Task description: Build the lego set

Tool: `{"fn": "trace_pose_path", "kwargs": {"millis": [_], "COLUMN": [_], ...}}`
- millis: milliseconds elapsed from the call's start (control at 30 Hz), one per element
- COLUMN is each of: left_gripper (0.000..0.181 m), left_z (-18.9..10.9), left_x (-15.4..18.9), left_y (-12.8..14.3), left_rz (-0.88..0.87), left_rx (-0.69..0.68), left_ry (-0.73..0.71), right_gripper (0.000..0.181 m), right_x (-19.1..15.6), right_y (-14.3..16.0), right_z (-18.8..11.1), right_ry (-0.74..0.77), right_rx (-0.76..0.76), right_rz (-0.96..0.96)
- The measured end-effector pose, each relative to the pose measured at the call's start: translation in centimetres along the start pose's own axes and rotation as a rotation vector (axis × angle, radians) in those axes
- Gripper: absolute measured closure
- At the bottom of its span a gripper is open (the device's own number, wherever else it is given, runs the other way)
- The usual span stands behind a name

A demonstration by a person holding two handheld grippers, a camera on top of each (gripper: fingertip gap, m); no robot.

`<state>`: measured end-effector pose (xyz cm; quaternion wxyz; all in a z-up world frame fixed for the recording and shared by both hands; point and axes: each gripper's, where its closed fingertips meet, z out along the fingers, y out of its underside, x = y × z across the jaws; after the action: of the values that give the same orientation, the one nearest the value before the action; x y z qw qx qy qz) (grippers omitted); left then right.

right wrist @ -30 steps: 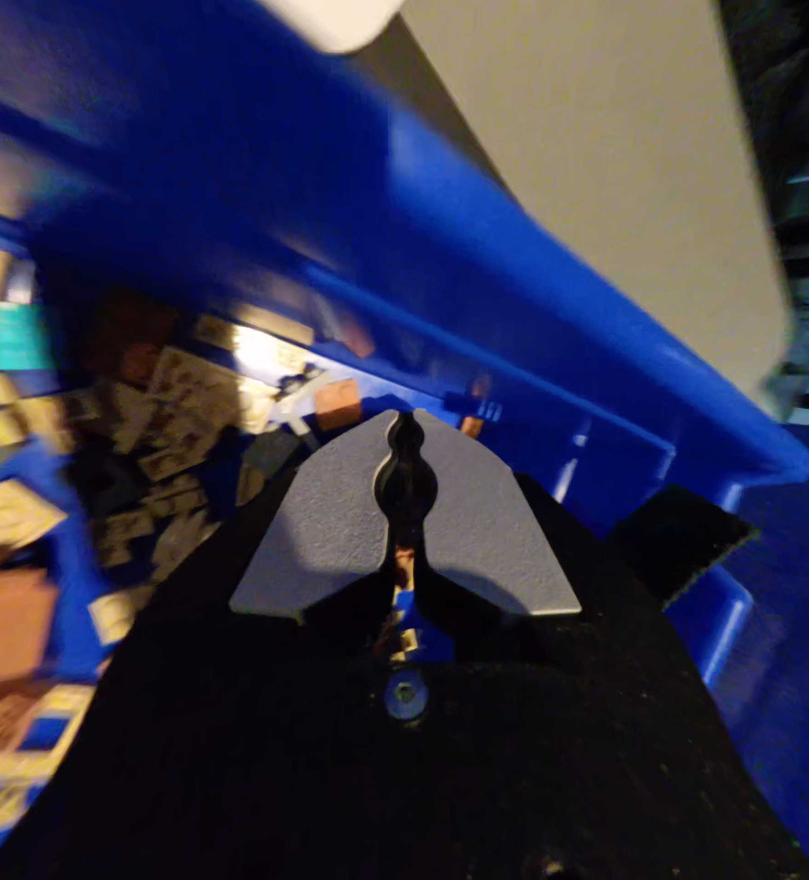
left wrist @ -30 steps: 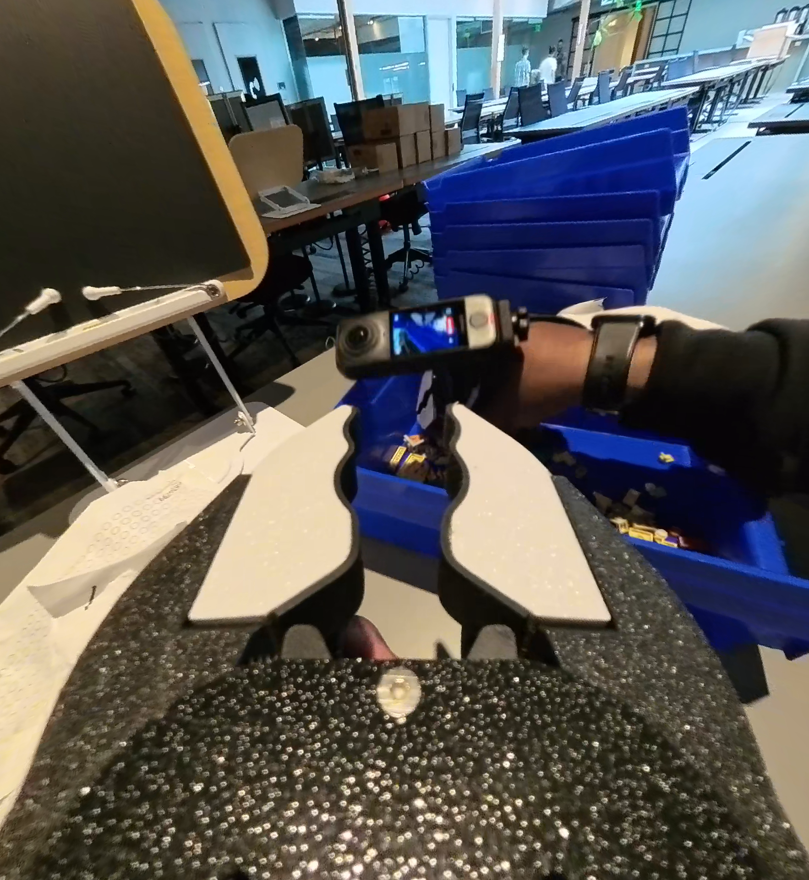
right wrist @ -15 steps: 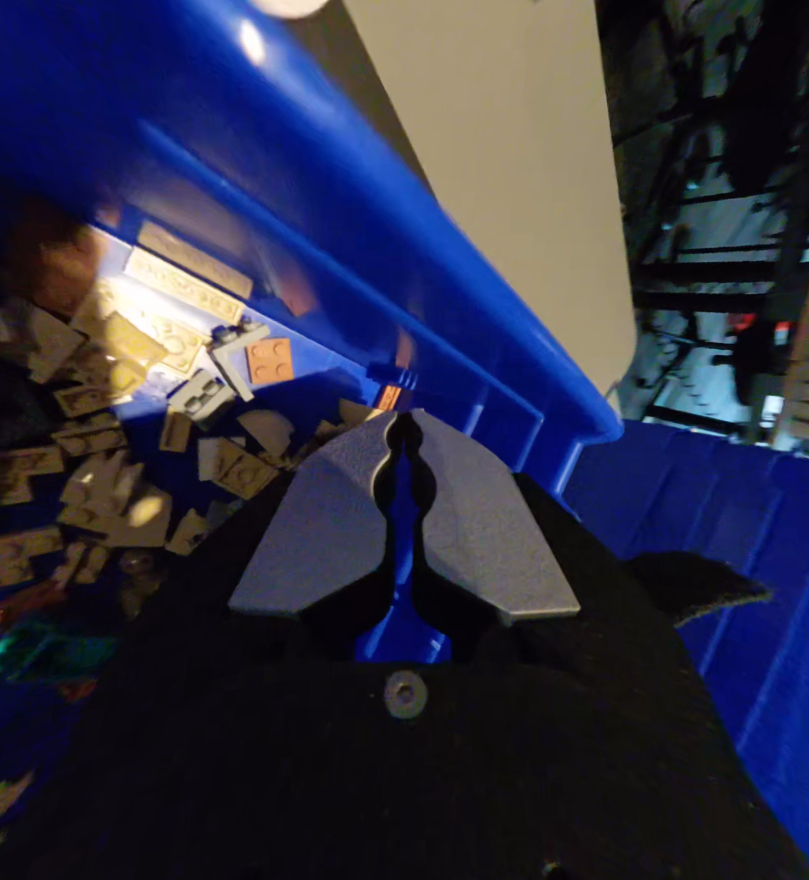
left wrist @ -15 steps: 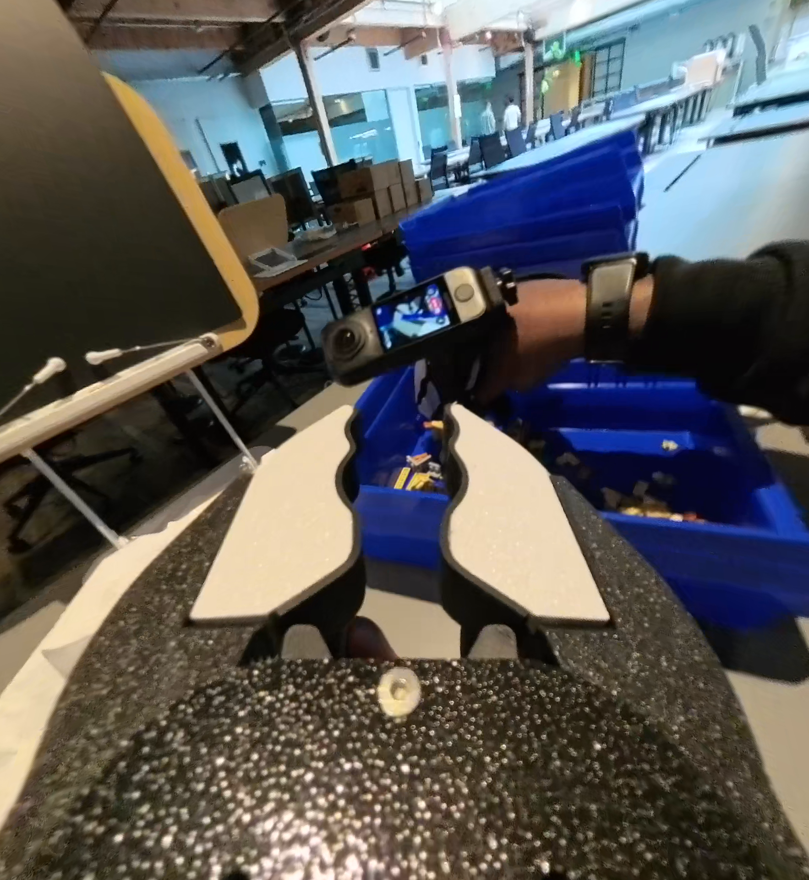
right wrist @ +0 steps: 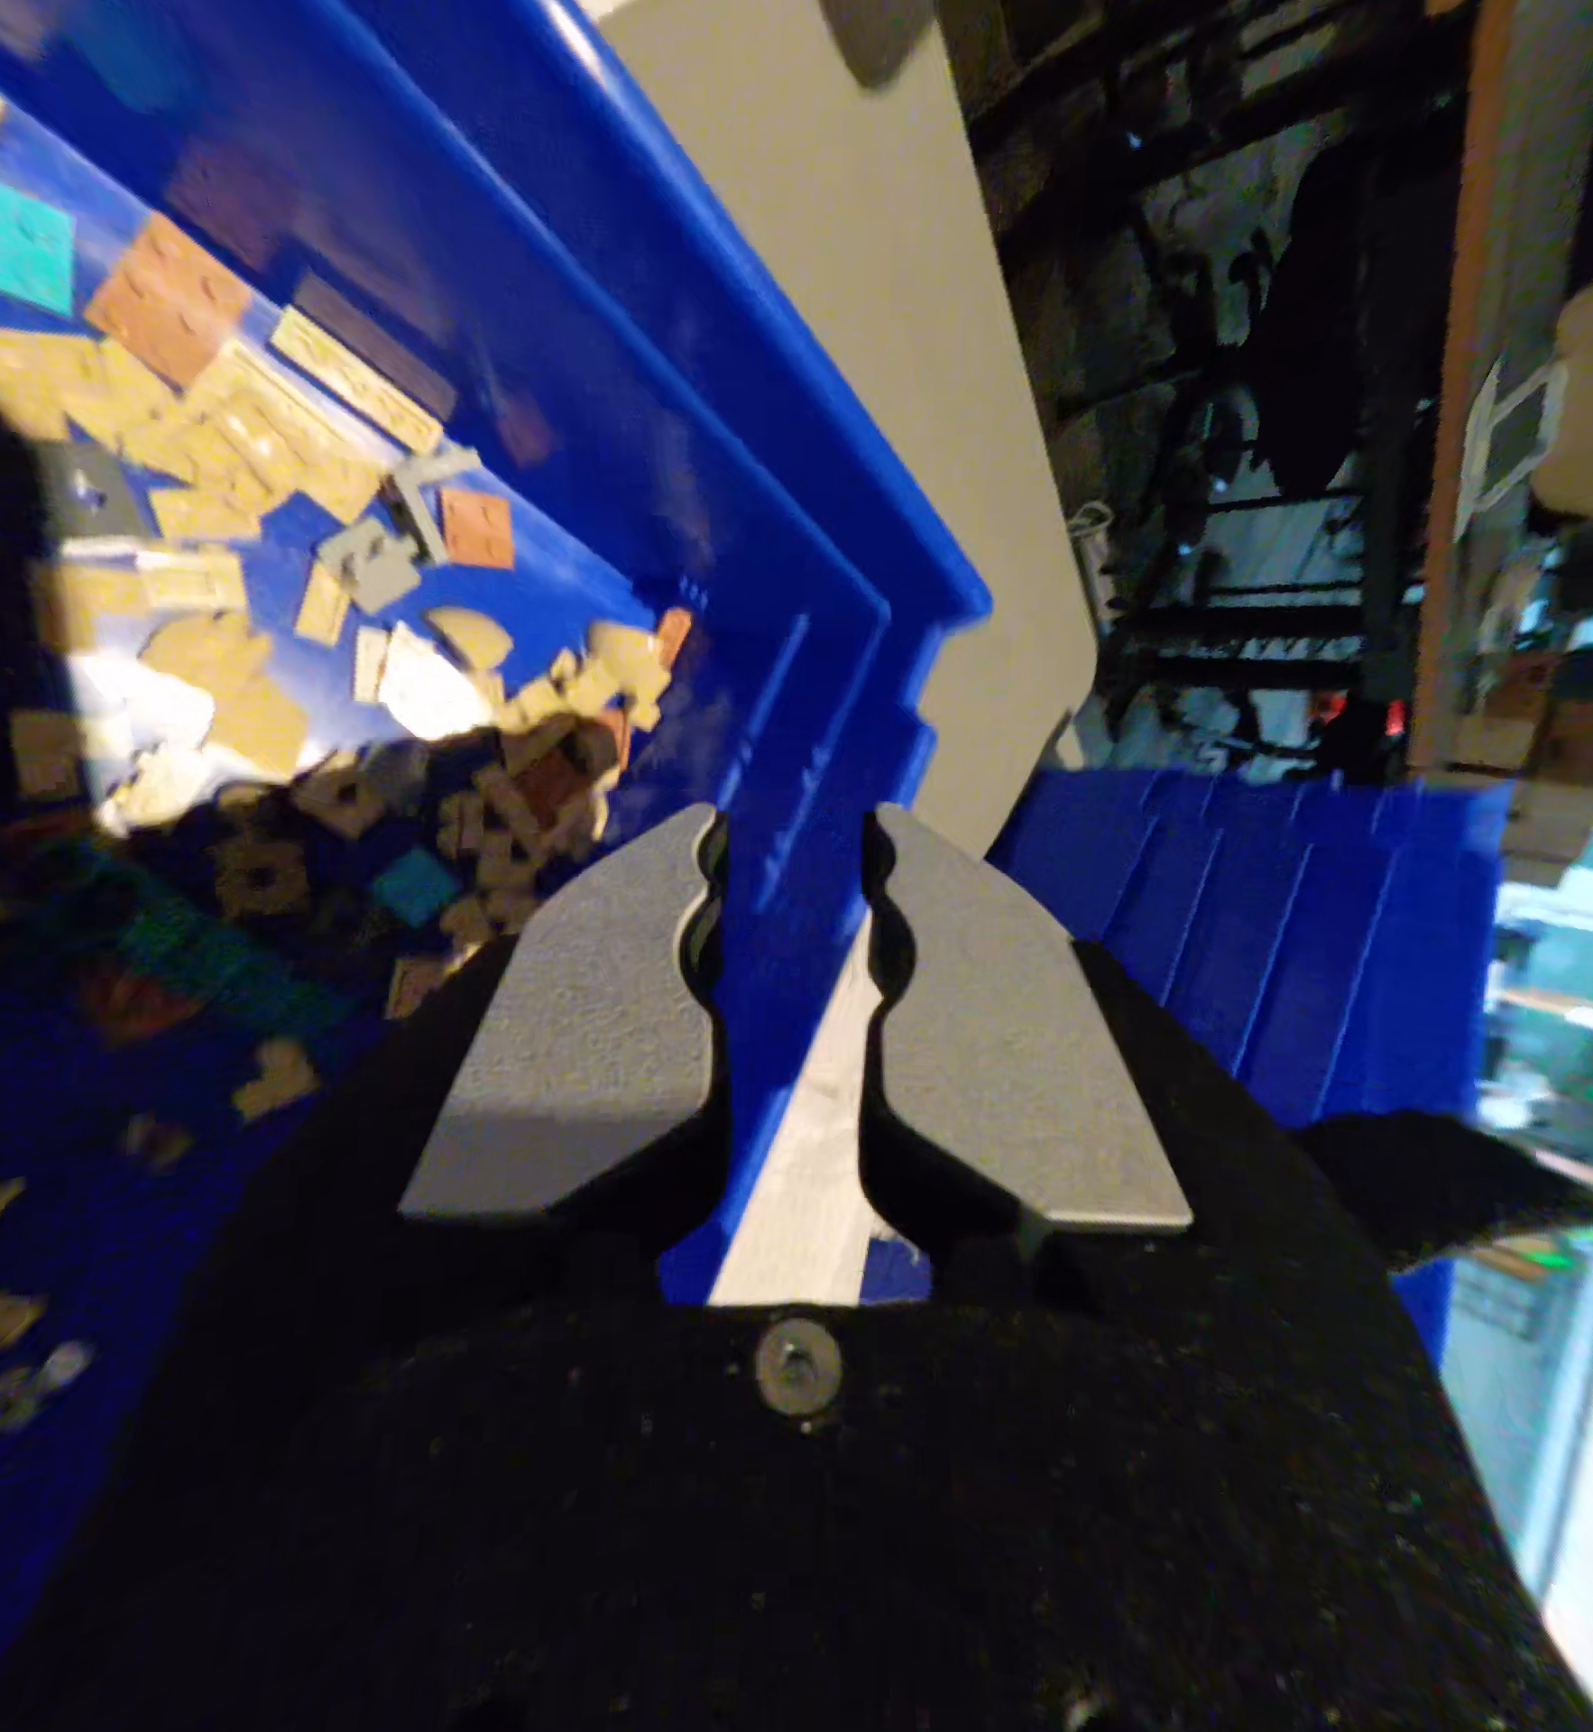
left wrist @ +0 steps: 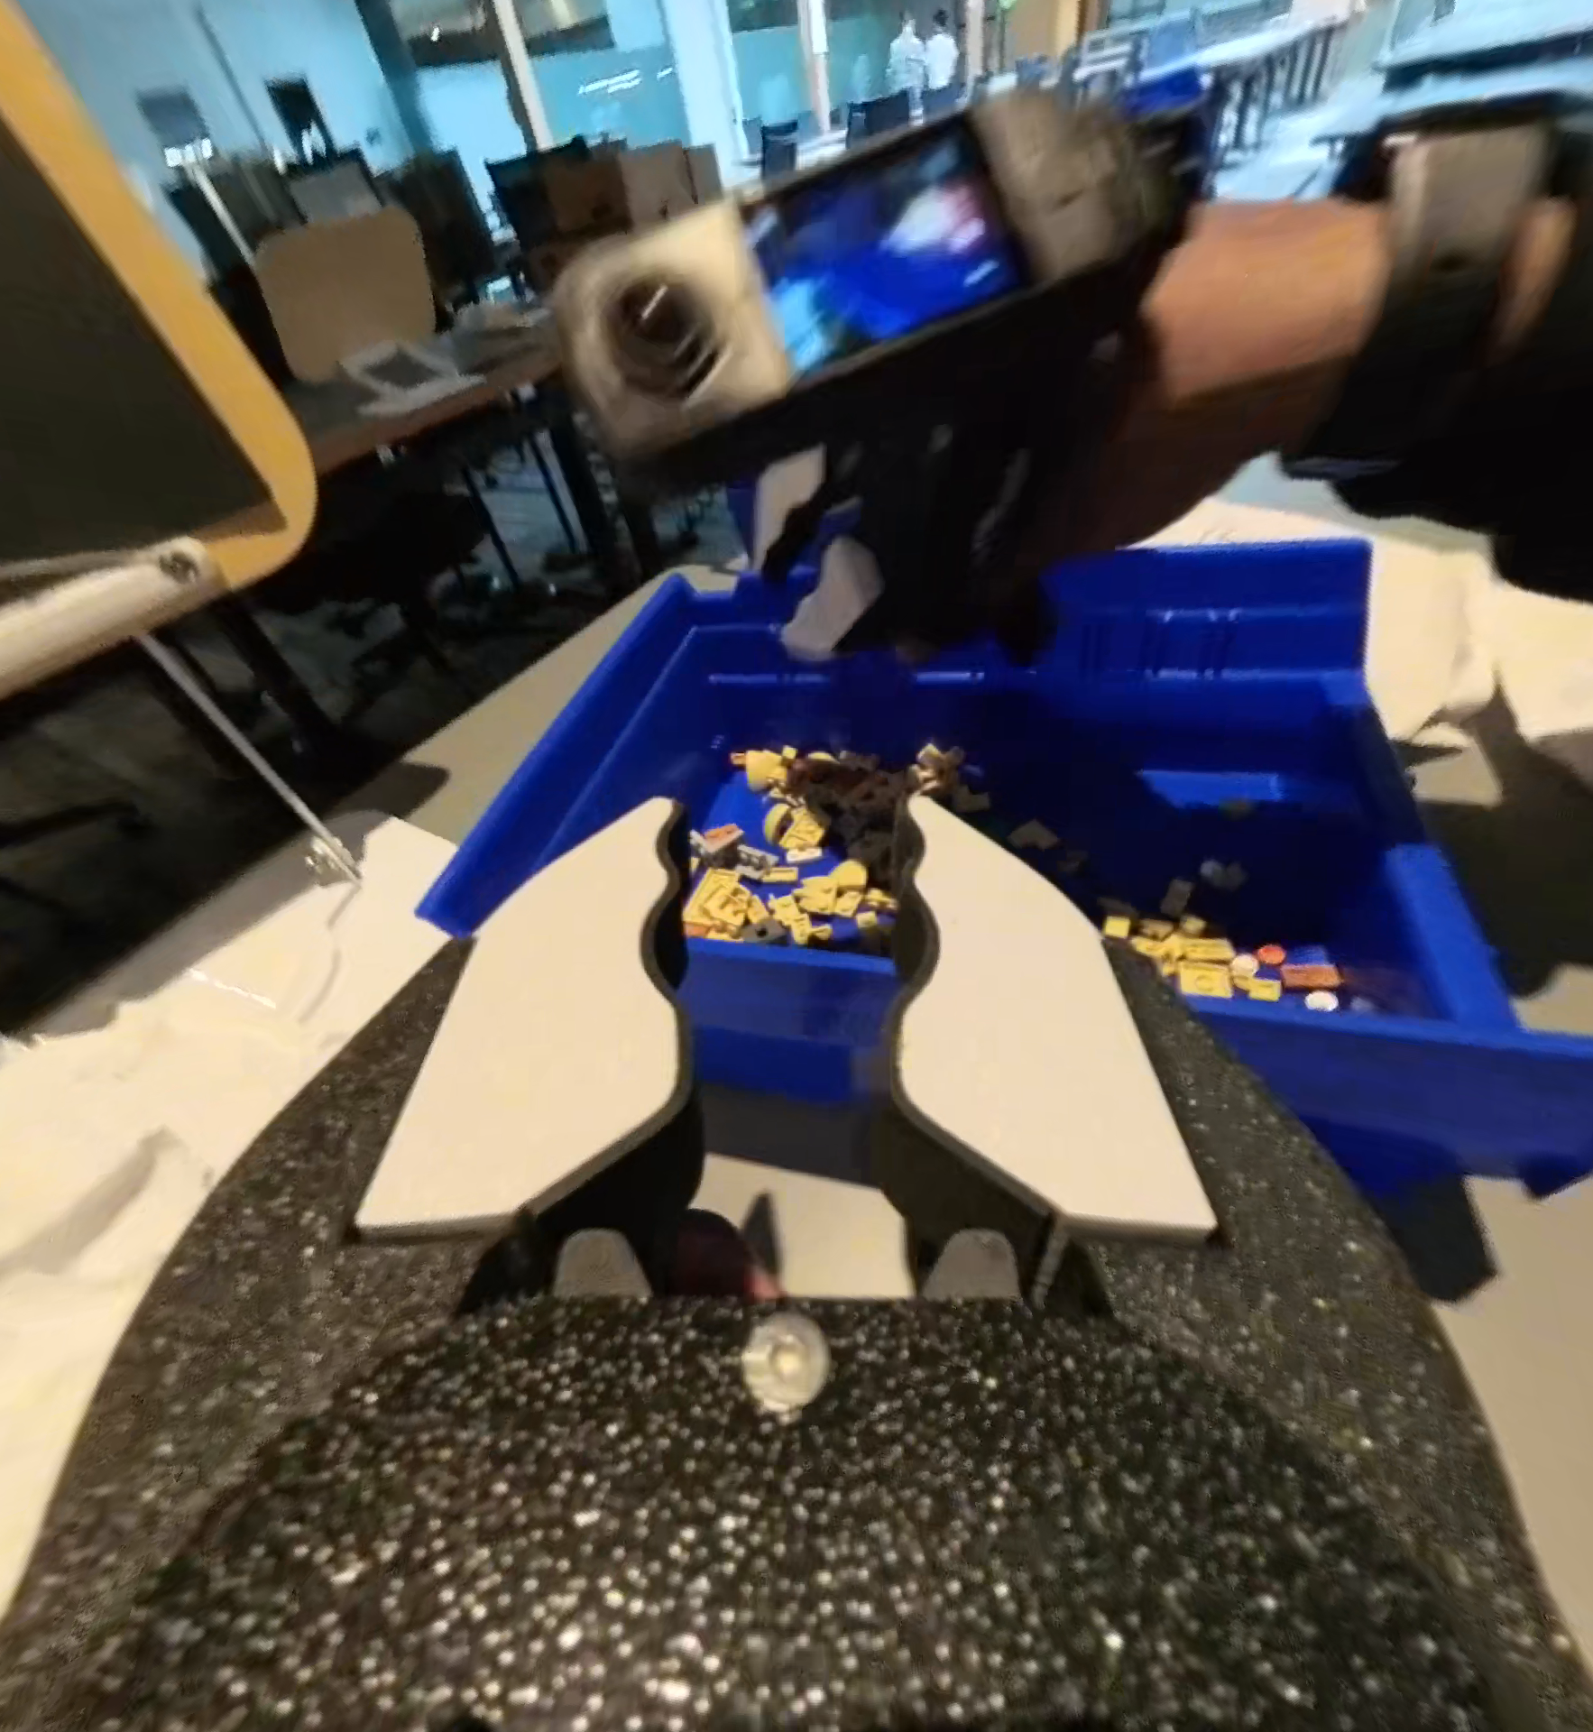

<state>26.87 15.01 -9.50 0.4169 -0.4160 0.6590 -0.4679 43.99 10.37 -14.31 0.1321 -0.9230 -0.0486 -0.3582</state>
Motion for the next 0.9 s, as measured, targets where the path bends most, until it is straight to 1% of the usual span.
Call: {"fn": "trace_pose_path", "kwargs": {"millis": [67,133,233,267,300,400,500,633,667,767,900], "left_gripper": [0.140,0.140,0.141,0.142,0.142,0.143,0.143,0.144,0.144,0.144,0.144], "left_z": [-0.2,-0.5,-0.9,-1.0,-1.1,-1.4,-1.8,-2.2,-2.3,-2.4,-2.4], "left_x": [-0.2,0.1,0.4,0.4,0.5,0.6,0.5,0.3,0.2,0.0,-0.1], "left_y": [0.1,0.0,0.2,0.2,0.3,0.2,0.0,-0.2,-0.4,-0.5,-0.4], "left_rz": [-0.070,-0.079,-0.030,-0.016,-0.007,0.003,0.025,0.029,0.033,0.021,0.011], "left_rx": [-0.008,-0.013,-0.020,-0.025,-0.029,-0.027,-0.023,-0.013,-0.011,-0.006,-0.010], "left_ry": [0.010,0.032,0.039,0.032,0.030,0.025,0.010,-0.005,-0.006,-0.004,0.006], "right_gripper": [0.151,0.153,0.171,0.176,0.181,0.181,0.181,0.181,0.181,0.180,0.181], "right_x": [-0.5,-2.3,-7.8,-9.5,-10.9,-13.9,-16.0,-17.9,-18.0,-18.3,-19.1], "right_y": [1.5,2.0,2.1,2.3,2.5,2.3,1.4,1.8,1.6,2.5,4.1], "right_z": [-1.6,-3.1,-5.6,-6.2,-6.5,-6.2,-5.6,-4.7,-4.9,-5.4,-6.9], "right_ry": [-0.063,-0.162,-0.398,-0.470,-0.530,-0.663,-0.738,-0.768,-0.771,-0.779,-0.848], "right_rx": [0.023,0.089,0.195,0.207,0.206,0.193,0.189,0.129,0.139,0.108,0.072], "right_rz": [0.054,0.082,0.008,-0.020,-0.038,-0.060,-0.070,-0.110,-0.106,-0.131,-0.185]}}
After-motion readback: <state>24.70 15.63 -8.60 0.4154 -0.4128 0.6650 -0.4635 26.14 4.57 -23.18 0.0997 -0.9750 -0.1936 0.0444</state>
